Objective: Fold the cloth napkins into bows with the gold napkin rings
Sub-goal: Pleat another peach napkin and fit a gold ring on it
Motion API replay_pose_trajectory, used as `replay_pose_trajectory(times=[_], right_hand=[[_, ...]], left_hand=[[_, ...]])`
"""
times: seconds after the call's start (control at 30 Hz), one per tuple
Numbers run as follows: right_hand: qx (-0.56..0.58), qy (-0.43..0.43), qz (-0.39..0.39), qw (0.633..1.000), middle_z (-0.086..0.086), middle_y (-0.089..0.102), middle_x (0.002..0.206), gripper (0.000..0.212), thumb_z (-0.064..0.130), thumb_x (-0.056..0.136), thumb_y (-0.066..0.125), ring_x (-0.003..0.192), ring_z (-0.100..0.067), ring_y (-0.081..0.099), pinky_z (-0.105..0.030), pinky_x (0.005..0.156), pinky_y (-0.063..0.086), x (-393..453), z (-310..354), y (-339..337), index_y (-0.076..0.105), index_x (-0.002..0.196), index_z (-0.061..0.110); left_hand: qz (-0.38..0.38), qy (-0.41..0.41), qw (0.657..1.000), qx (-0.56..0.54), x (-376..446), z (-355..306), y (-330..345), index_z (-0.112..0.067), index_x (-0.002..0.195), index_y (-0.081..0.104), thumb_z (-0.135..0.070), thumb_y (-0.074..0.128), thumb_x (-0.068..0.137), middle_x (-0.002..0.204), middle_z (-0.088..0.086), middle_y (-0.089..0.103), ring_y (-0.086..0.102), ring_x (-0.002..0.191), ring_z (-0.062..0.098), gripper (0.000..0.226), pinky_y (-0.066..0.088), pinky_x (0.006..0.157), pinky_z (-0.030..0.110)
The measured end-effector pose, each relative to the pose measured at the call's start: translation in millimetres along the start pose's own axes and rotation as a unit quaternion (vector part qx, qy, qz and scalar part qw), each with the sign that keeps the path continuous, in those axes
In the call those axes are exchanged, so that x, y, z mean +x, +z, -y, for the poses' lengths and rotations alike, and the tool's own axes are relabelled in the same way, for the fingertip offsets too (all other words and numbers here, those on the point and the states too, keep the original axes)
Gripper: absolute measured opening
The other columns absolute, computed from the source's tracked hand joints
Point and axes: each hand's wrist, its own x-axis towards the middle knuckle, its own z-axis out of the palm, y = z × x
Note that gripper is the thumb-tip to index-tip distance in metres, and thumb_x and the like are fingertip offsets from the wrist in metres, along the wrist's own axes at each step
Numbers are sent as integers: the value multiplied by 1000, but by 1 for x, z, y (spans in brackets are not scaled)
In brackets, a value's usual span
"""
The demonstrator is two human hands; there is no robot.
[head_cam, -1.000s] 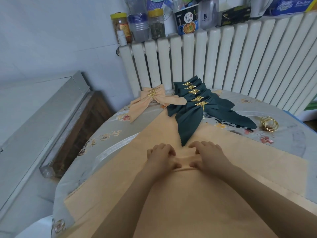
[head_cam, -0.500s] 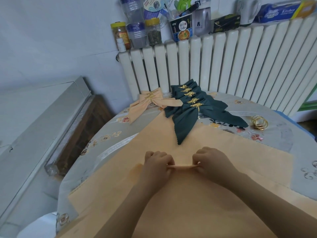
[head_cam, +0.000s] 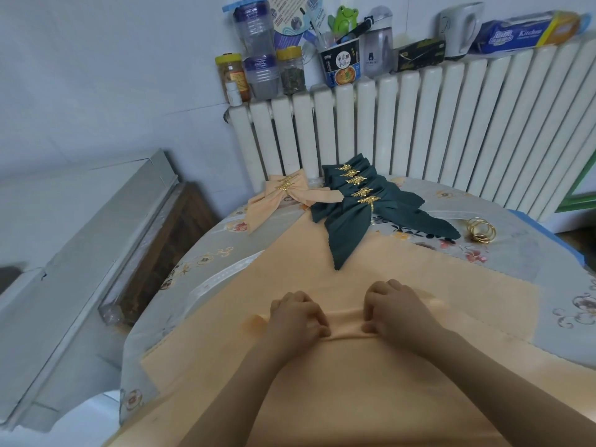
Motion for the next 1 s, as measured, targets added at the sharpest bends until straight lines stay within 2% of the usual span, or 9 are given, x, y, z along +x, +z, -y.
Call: replay_pose_trajectory(times=[0.17,0.3,0.4,0.5,0.57,0.7,0.83,0.93,1.0], right_hand=[[-11,57,28,998,7,56,119,46,49,82,62,114,-16,45,-28,92,31,3,1,-4,49,122,30],[-48,32,0,998,6,58,108,27,44,85,58,102,-15,49,-25,76,28,-1,7,-8,62,105,27],[-35,10,-54,998,4,56,100,20,36,85,59,97,-17,50,-25,71,28,-13,10,-6,64,98,22],[34,-29,-107,993,-2,62,82,3,12,75,67,81,-25,57,-25,63,31,-30,10,-2,65,77,15],[48,-50,-105,992,-1,63,74,12,5,67,68,73,-24,58,-24,60,32,-41,10,-3,62,69,15],[49,-69,-62,994,4,63,90,8,22,81,60,83,-12,47,-20,68,31,-55,7,0,66,83,19],[73,-38,-60,995,4,65,87,53,61,84,39,78,-13,51,-25,69,36,-60,3,3,71,77,19],[11,9,-47,999,9,56,109,31,51,86,54,105,-15,47,-27,86,32,-59,11,3,66,98,25],[15,44,-34,998,8,50,120,34,43,86,58,116,-16,41,-28,93,27,-57,17,6,55,115,27]], left_hand=[[51,-49,996,44,6,-12,-7,-24,112,53,-34,70,79,114,-6,50,40,114,14,39,22,96,27],[76,-9,990,117,4,-23,-16,-24,111,59,-30,63,83,110,-3,58,47,110,16,29,23,96,32],[31,33,986,159,-5,-24,-13,-22,102,63,-28,56,86,107,-4,56,48,106,15,19,21,89,29],[-40,71,984,161,-22,-23,-6,-19,98,62,-22,51,86,105,-3,56,47,104,16,17,16,79,26],[-39,80,984,157,-34,-24,-3,-19,99,61,-16,50,85,107,-3,56,46,106,16,18,17,80,25],[9,95,986,135,-52,-19,-1,-21,106,57,-17,50,82,112,-5,53,44,108,14,25,23,91,25],[29,79,995,54,-63,-16,-4,-20,102,64,-28,54,86,105,-5,55,50,102,14,20,37,93,29],[23,43,998,34,-57,-15,-2,-19,97,69,-28,58,89,105,-4,57,51,104,15,16,36,96,31],[19,21,997,67,-54,-18,1,-23,101,66,-30,62,85,114,-6,53,42,114,13,17,26,97,27]])
